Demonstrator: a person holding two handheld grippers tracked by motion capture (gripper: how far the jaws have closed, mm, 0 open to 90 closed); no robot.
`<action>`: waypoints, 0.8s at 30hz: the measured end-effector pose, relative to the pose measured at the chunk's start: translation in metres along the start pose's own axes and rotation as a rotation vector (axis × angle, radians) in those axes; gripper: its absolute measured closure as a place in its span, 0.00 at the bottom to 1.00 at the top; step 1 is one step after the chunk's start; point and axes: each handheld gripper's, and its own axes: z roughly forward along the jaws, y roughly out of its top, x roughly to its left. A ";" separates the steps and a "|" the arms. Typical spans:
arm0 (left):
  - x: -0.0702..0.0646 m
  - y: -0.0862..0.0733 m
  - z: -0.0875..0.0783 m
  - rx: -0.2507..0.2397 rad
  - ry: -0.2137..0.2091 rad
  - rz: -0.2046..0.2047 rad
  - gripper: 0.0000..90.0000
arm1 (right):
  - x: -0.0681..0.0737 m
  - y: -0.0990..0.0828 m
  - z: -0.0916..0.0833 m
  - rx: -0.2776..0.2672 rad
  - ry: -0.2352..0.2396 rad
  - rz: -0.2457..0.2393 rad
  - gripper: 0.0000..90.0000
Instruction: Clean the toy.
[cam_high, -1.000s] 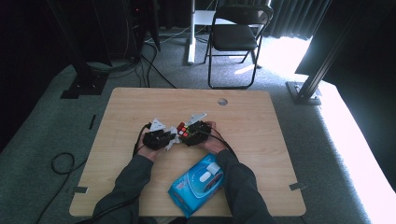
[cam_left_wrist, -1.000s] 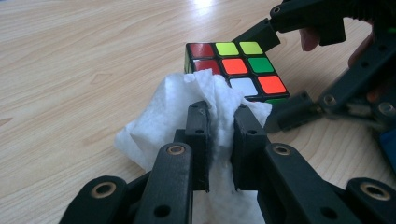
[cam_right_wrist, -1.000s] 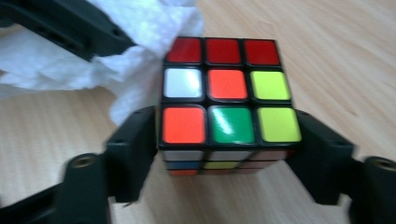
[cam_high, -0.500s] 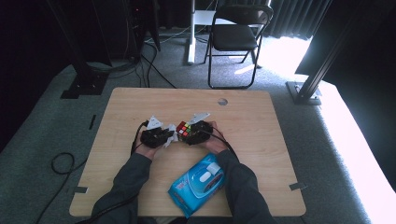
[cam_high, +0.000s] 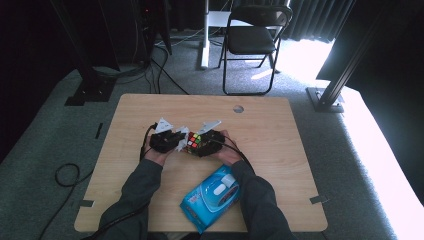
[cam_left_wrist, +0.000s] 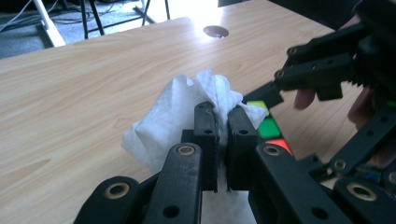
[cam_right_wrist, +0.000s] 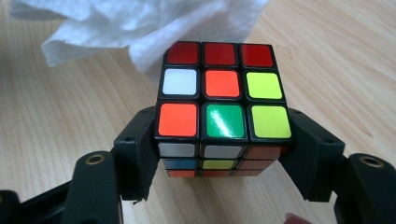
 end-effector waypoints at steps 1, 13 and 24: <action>-0.001 0.001 0.000 -0.002 -0.004 0.000 0.95 | 0.001 0.000 0.000 -0.001 0.002 -0.005 0.38; -0.001 -0.004 0.007 0.036 -0.005 0.001 0.93 | 0.007 0.003 -0.001 -0.027 0.018 -0.013 0.38; 0.002 -0.005 0.008 0.038 0.013 0.003 0.92 | 0.009 0.002 -0.001 -0.043 0.021 -0.012 0.38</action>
